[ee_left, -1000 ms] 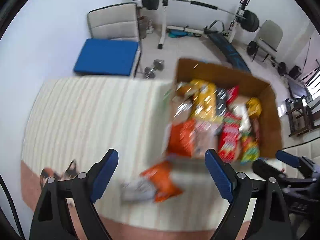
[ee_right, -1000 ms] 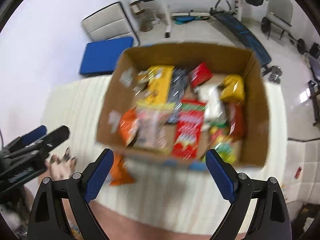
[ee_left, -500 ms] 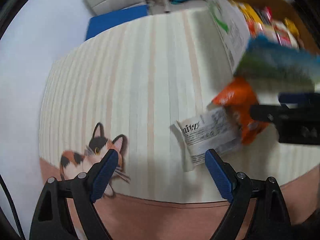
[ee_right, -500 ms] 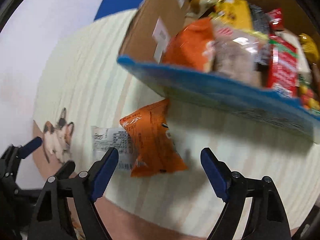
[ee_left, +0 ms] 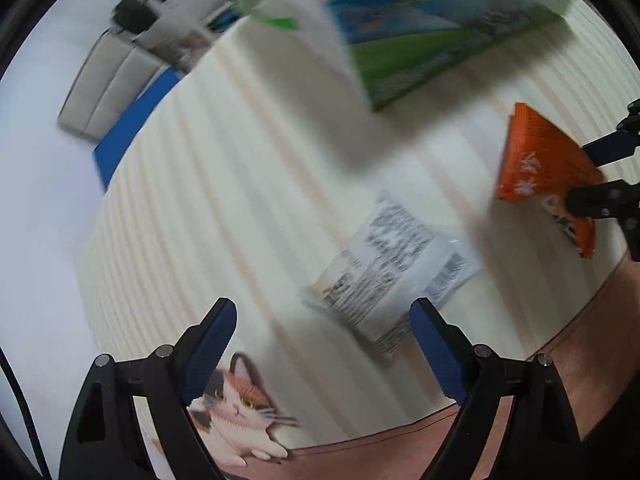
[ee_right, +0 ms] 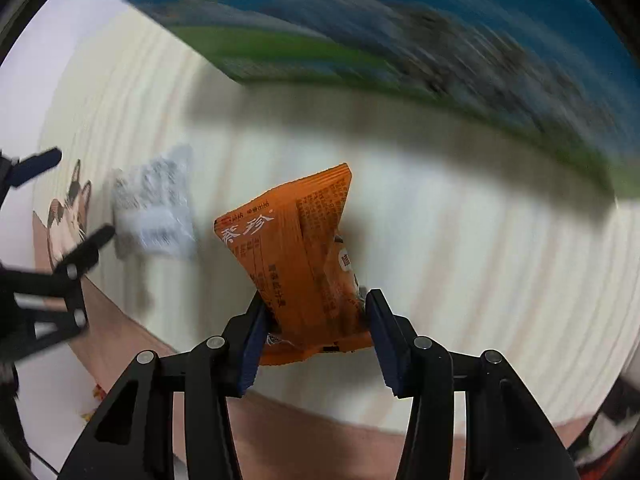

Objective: Organize snacks
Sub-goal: 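Grasp the white bread bag with the left tool while the right tool grasps the orange snack bag, then carry both bags over the box and open both tools to drop them inside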

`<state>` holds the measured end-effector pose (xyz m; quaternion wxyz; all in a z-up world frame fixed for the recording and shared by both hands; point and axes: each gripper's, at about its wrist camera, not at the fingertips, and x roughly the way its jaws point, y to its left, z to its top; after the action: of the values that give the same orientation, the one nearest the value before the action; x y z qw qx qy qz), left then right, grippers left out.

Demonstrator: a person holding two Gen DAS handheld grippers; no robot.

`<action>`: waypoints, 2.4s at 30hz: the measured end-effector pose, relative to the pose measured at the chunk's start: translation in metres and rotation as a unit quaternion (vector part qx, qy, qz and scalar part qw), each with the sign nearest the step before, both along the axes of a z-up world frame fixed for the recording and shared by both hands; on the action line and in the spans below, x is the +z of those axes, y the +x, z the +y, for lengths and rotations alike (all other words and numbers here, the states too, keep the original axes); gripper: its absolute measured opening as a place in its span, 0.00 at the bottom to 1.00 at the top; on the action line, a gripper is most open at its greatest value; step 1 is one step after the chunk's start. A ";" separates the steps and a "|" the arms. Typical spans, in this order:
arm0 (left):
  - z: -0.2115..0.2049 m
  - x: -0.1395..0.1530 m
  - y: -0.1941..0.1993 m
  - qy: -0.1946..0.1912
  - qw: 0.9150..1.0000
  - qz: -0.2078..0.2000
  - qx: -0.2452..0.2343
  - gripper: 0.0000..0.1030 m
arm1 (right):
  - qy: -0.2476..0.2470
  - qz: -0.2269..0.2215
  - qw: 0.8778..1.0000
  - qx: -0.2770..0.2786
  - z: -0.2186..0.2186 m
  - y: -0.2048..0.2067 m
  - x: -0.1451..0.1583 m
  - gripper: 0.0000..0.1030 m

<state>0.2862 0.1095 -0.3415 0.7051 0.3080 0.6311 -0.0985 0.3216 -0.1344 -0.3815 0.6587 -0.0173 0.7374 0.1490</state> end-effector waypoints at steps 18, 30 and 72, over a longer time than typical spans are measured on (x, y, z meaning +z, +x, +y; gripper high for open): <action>-0.010 -0.045 0.014 -0.067 0.989 0.126 0.047 0.84 | 0.013 0.050 0.998 -0.031 -0.014 0.007 -0.012 0.53; 0.031 -0.046 -0.013 -0.201 0.905 0.179 0.330 0.79 | 0.018 0.083 0.995 -0.043 -0.028 0.020 -0.013 0.62; -0.095 -0.047 -0.043 -0.145 0.928 0.119 0.323 0.64 | -0.056 0.061 0.995 -0.056 -0.073 -0.039 -0.011 0.45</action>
<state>0.2436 0.0149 -0.3886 0.6554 -0.0321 0.7545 0.0088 0.2824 -0.2078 -0.3924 0.6178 -0.0037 0.7831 0.0713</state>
